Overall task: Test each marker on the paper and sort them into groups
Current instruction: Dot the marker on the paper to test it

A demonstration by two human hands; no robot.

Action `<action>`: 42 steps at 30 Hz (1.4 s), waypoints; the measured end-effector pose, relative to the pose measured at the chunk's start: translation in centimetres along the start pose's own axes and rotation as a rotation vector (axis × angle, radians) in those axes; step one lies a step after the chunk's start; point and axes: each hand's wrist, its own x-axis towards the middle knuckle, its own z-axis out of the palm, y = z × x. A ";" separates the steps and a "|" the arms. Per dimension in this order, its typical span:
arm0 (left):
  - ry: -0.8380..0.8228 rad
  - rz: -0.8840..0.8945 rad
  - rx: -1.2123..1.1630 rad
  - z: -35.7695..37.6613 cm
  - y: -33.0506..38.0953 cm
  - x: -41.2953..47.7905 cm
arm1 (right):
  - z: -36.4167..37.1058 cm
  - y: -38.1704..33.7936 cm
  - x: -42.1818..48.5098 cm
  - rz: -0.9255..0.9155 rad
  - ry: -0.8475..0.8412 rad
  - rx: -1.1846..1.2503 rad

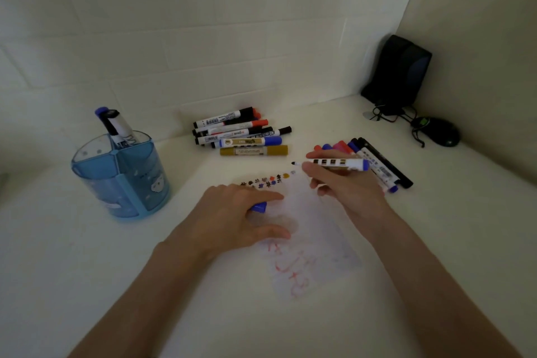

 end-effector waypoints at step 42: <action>-0.002 0.156 0.027 1.4 0.5 -0.3 | 2.6 4.5 2.0 -0.243 0.314 -0.407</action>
